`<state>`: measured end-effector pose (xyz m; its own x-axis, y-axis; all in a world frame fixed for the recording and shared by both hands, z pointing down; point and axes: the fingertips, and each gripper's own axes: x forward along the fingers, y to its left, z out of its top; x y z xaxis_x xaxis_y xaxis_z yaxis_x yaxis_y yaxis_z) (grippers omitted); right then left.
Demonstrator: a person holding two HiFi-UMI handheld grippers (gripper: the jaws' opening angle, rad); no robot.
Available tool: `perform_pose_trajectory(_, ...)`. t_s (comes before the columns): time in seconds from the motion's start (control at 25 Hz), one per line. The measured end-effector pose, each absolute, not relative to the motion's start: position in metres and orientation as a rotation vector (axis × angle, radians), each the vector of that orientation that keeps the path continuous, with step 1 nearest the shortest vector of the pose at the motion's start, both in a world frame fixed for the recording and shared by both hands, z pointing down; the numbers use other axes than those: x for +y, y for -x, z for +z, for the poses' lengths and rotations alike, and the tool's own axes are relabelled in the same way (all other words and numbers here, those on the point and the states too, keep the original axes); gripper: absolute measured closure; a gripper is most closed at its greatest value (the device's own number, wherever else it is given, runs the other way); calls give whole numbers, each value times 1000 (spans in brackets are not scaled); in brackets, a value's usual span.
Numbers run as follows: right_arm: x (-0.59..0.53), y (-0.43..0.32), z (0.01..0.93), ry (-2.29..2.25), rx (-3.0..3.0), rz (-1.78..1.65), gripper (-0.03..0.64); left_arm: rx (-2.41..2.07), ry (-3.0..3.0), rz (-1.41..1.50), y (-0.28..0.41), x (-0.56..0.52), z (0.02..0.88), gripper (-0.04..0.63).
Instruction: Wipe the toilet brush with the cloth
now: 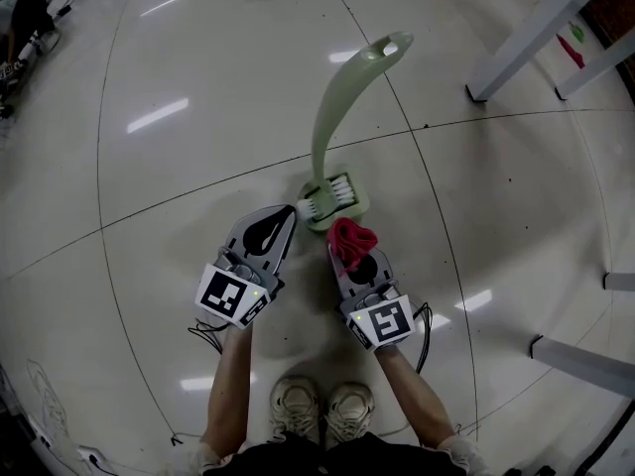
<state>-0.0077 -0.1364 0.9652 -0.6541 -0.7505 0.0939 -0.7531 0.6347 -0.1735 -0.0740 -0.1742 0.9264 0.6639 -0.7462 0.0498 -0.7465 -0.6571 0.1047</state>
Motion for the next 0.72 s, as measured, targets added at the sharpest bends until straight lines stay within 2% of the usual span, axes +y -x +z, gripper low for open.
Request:
perform_pose_trajectory(0.28, -127, 39, 951, -1201, -2924, 287, 586, -1248, -2733, -17, 79, -176, 932, 591)
perform_pose_trajectory(0.48, -139, -9, 941, -1430, -2819, 312, 586, -1118, -2775, -75, 70, -179, 924, 586)
perform_pose_trajectory(0.52, -144, -22, 944, -1475, -2777, 317, 586, -1074, -2782, -89, 65, -181, 925, 513)
perform_pose_trajectory(0.6, -152, -43, 951, -1557, -2707, 343, 586, -993, -2782, -112, 57, -187, 928, 316)
perform_pose_trajectory(0.64, -155, -50, 954, -1589, -2680, 365, 586, -957, -2784, -106, 53, -191, 932, 275)
perform_pose_trajectory(0.72, -159, -56, 960, -1615, -2650, 399, 586, -884, -2798, -54, 47, -198, 941, 273)
